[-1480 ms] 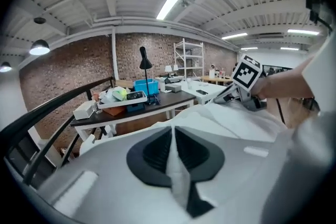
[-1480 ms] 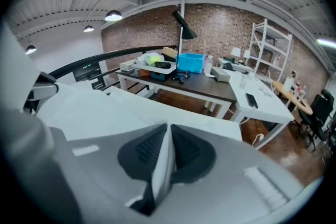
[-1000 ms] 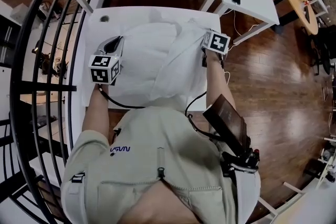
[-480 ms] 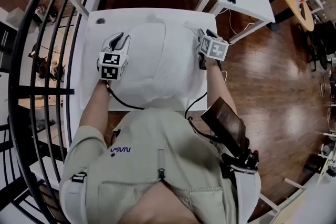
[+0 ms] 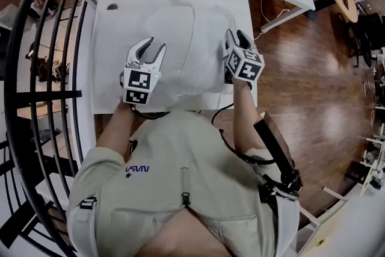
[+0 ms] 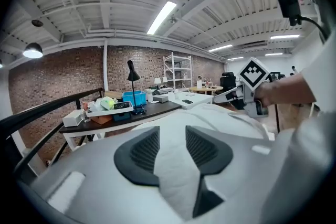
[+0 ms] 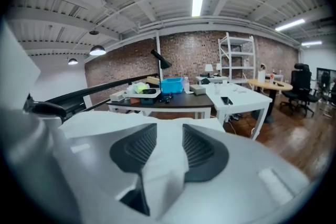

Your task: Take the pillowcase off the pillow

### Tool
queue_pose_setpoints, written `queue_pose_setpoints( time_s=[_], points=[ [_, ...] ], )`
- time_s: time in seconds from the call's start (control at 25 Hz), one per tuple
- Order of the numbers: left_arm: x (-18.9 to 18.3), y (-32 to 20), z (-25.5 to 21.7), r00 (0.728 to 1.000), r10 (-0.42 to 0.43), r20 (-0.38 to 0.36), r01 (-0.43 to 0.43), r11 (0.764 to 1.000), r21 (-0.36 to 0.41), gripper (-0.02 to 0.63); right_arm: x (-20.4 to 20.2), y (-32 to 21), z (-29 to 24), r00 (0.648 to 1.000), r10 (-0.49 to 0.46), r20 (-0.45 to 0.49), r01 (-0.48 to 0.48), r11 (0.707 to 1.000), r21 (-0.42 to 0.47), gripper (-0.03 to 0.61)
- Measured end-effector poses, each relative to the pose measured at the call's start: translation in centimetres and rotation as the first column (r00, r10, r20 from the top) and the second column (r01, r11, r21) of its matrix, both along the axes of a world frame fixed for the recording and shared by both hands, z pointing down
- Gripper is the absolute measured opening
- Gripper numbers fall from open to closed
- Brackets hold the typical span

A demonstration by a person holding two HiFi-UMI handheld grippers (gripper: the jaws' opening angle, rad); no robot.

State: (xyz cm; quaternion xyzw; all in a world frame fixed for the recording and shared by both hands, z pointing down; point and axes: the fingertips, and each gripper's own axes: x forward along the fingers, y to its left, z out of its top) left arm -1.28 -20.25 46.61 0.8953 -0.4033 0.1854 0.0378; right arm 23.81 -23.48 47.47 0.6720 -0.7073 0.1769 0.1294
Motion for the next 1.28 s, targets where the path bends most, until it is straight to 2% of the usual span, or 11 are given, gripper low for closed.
queue_pose_setpoints(
  time_s=[0.16,0.32,0.56,0.68,0.8,0.92,1.0,1.12,1.2,1.28],
  points=[
    [0.0,2.1,1.2,0.999,0.037,-0.001,-0.037,0.999,-0.007,0.164,-2.3,3.5,-0.1,1.0,-0.012,-0.028,0.013,1.0,0.005,0.152],
    [0.7,4.7,1.9,0.997,0.067,0.028,-0.068,0.997,0.022,0.164,-4.3,7.2,0.0,0.998,-0.044,-0.054,0.045,0.999,0.009,0.152],
    [1.5,9.3,2.7,0.996,0.043,0.078,-0.045,0.999,0.023,0.164,-6.0,13.7,2.6,0.992,-0.112,-0.06,0.11,0.993,-0.036,0.152],
    [1.6,11.2,2.8,0.991,0.026,0.131,-0.029,0.999,0.02,0.169,-6.4,16.1,4.5,0.989,-0.142,-0.044,0.139,0.988,-0.067,0.152],
    [1.3,12.8,5.2,0.982,-0.046,0.185,0.048,0.999,-0.003,0.201,-6.1,17.9,6.3,0.985,-0.169,-0.035,0.166,0.982,-0.093,0.158],
    [0.3,13.5,8.4,0.957,-0.096,0.274,0.106,0.994,-0.02,0.219,-5.8,19.0,8.5,0.98,-0.192,-0.046,0.185,0.974,-0.132,0.172],
    [-0.1,13.0,10.3,0.937,-0.099,0.335,0.112,0.993,-0.02,0.242,-5.9,19.0,10.2,0.976,-0.207,-0.063,0.194,0.967,-0.163,0.176],
    [-0.6,11.8,12.7,0.916,-0.086,0.391,0.107,0.994,-0.032,0.242,-7.1,18.4,12.0,0.972,-0.223,-0.078,0.204,0.958,-0.201,0.176],
    [-0.4,11.1,13.5,0.91,-0.078,0.408,0.099,0.995,-0.03,0.201,-7.6,18.0,12.2,0.964,-0.239,-0.113,0.21,0.952,-0.223,0.171],
    [-0.2,10.5,13.3,0.905,-0.074,0.418,0.089,0.996,-0.016,0.125,-7.1,17.8,11.8,0.955,-0.245,-0.166,0.203,0.951,-0.233,0.094]
  ],
)
